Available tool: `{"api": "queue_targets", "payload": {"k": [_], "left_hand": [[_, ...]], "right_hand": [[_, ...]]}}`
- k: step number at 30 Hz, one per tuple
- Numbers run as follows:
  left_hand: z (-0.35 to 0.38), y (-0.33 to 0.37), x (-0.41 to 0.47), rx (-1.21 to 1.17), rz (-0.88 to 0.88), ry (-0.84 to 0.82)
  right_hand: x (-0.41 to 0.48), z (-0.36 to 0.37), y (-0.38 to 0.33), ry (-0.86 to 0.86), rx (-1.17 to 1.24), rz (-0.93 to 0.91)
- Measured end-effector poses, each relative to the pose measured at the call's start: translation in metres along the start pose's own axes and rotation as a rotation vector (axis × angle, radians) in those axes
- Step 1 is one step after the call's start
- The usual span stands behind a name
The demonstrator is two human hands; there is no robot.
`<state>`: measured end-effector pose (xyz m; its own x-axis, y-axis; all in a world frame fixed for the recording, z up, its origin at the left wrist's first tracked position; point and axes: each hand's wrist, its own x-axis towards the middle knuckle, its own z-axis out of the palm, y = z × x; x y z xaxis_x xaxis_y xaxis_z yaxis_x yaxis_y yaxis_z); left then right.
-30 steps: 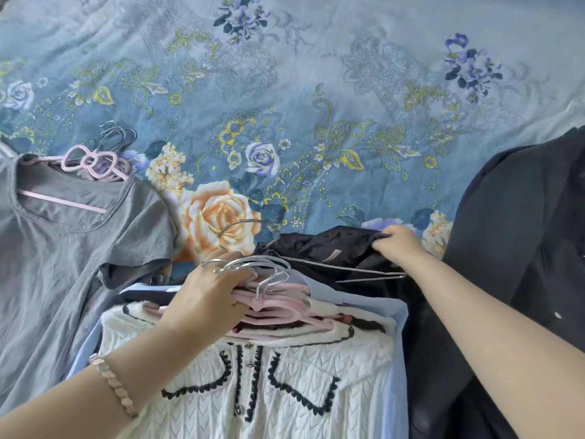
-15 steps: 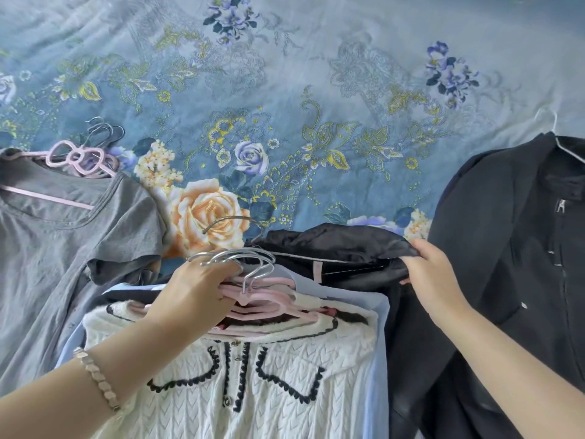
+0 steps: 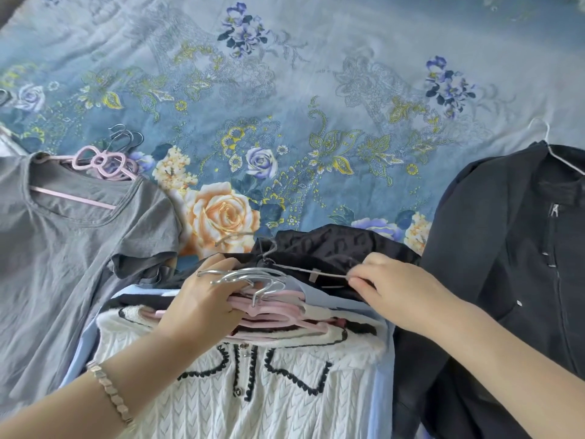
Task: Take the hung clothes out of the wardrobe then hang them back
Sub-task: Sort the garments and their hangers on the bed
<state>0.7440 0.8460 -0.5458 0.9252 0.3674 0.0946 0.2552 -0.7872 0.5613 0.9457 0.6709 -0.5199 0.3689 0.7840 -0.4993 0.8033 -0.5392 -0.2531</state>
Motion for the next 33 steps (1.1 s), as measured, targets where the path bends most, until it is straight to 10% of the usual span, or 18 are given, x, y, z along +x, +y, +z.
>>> {"api": "queue_targets", "payload": {"k": [11,18,33], "left_hand": [[-0.002,0.013,-0.012,0.000,0.069,-0.026],[-0.023,0.026,-0.029,-0.066,0.106,-0.006],[-0.186,0.092,-0.154,-0.021,0.142,0.213]], "right_hand": [[-0.017,0.010,-0.053,0.314,0.093,-0.262],[-0.039,0.001,-0.088,0.113,0.835,-0.172],[-0.187,-0.075,-0.179,0.627,0.851,-0.121]]}}
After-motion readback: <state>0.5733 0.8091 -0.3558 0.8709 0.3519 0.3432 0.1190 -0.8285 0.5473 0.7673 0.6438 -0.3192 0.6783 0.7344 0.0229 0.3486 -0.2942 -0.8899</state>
